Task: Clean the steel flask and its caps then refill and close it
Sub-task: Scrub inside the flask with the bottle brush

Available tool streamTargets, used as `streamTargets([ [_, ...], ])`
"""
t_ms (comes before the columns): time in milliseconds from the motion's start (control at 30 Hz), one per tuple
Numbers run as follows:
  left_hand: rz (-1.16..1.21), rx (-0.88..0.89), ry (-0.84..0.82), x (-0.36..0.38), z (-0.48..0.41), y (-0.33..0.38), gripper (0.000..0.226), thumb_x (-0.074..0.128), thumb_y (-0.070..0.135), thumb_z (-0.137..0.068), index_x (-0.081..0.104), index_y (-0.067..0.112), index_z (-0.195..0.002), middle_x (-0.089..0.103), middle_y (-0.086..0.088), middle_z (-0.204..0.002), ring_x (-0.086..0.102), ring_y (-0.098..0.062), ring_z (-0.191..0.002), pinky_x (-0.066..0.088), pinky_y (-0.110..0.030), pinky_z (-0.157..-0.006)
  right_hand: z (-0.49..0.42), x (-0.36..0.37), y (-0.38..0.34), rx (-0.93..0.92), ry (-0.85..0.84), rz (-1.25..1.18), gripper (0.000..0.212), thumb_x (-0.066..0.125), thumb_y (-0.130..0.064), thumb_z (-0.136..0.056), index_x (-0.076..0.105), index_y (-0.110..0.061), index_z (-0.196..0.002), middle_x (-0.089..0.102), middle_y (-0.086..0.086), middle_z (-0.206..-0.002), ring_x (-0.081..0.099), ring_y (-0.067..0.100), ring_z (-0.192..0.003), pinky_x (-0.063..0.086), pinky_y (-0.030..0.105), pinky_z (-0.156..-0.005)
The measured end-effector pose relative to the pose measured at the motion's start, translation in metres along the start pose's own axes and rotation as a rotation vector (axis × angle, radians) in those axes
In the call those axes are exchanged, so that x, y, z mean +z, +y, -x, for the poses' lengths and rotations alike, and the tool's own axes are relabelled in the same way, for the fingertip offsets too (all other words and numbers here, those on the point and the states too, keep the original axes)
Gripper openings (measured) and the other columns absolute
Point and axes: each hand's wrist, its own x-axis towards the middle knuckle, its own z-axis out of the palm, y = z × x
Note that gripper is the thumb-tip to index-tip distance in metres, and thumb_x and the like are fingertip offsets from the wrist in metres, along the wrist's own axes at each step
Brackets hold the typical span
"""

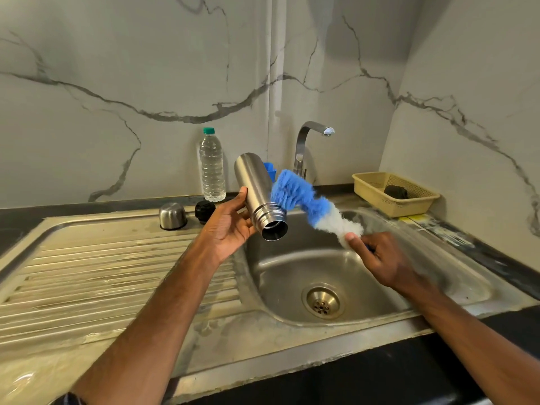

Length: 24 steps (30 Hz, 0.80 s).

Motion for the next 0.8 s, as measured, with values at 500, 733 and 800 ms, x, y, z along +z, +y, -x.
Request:
streamTargets([
  [500, -0.178, -0.05, -0.049, 0.004, 0.003, -0.011, 0.074, 0.085, 0.032, -0.075, 0.055, 0.001, -0.134, 0.073, -0.016, -0.113, 0.071, -0.029, -0.103, 0.059, -0.043, -0.092, -0.004, -0.003, 0.001, 0.059, 0.009, 0.086, 0.061, 0.049, -0.05, -0.101, 0.045, -0.021, -0.047, 0.037, -0.007, -0.042, 0.041, 0.011, -0.042, 0.033, 0.017, -0.048],
  [733, -0.196, -0.083, -0.08, 0.005, 0.002, -0.019, 0.059, 0.074, 0.024, -0.085, 0.056, -0.001, -0.135, 0.073, -0.008, -0.097, 0.069, -0.026, -0.095, 0.052, -0.047, -0.1, -0.005, 0.0, 0.003, 0.08, 0.026, 0.09, 0.064, 0.048, -0.054, -0.101, 0.045, -0.02, -0.047, 0.035, -0.01, -0.041, 0.04, 0.01, -0.04, 0.032, 0.018, -0.046],
  [800, -0.173, -0.097, -0.08, 0.004, 0.001, -0.022, 0.057, 0.073, 0.022, -0.086, 0.056, -0.003, -0.134, 0.072, -0.01, -0.098, 0.066, -0.03, -0.099, 0.044, -0.053, -0.108, -0.005, 0.0, 0.002, 0.061, 0.027, 0.078, 0.06, 0.052, -0.045, -0.101, 0.043, -0.023, -0.046, 0.033, -0.011, -0.04, 0.039, 0.01, -0.039, 0.032, 0.017, -0.046],
])
